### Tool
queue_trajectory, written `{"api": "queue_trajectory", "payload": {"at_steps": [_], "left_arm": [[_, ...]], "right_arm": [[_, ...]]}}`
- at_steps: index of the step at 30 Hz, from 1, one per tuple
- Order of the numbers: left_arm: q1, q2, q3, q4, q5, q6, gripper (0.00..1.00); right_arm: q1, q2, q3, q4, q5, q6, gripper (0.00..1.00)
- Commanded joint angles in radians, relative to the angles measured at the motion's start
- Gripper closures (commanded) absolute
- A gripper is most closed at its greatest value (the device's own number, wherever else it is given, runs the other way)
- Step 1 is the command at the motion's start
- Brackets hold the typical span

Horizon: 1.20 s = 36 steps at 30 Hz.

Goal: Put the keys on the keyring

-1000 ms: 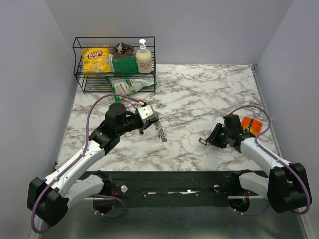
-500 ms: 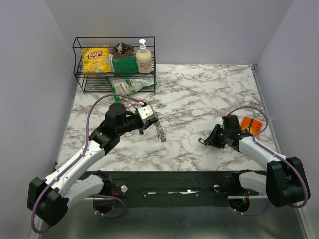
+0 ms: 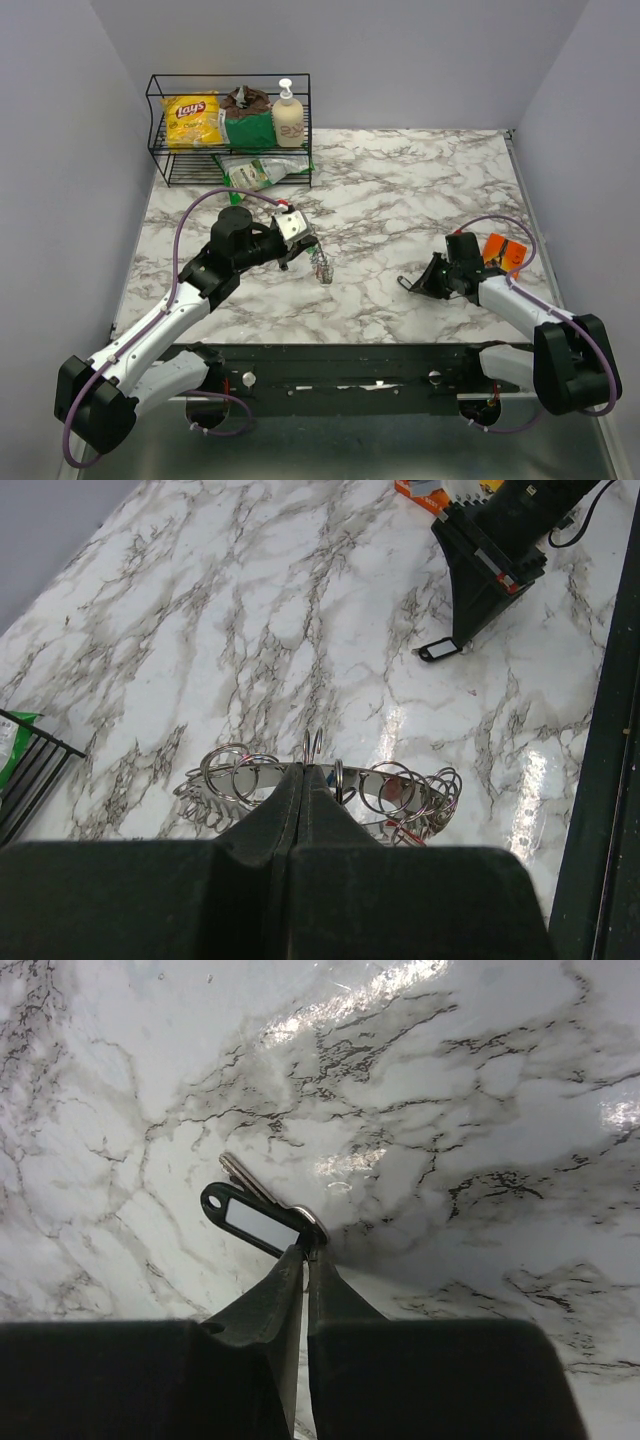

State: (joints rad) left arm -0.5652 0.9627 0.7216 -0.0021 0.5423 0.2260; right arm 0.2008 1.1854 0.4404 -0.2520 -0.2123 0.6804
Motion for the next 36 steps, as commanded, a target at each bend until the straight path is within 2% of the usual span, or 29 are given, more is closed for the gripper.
{"api": "queue_trajectory", "payload": {"at_steps": [1,3,10,21,36], "left_arm": [[-0.002,-0.013,-0.004,0.017,0.001,0.013,1.0],[-0.004,-0.013,-0.004,0.017,0.001,0.015,1.0],[-0.002,-0.012,-0.005,0.014,-0.002,0.016,1.0],[-0.002,-0.01,-0.005,0.017,0.01,0.015,1.0],[-0.004,-0.009,-0.005,0.028,0.054,0.013,1.0]], "right_arm": [[-0.008,-0.009,-0.006,0.01,-0.016,-0.005,0.87],[-0.008,-0.001,-0.005,0.014,-0.016,-0.005,0.87],[-0.006,0.005,-0.002,0.02,-0.029,-0.008,0.99],[-0.008,-0.055,0.037,-0.019,-0.053,-0.025,0.99],[-0.005,-0.136,0.173,-0.047,-0.194,-0.088,0.99]]}}
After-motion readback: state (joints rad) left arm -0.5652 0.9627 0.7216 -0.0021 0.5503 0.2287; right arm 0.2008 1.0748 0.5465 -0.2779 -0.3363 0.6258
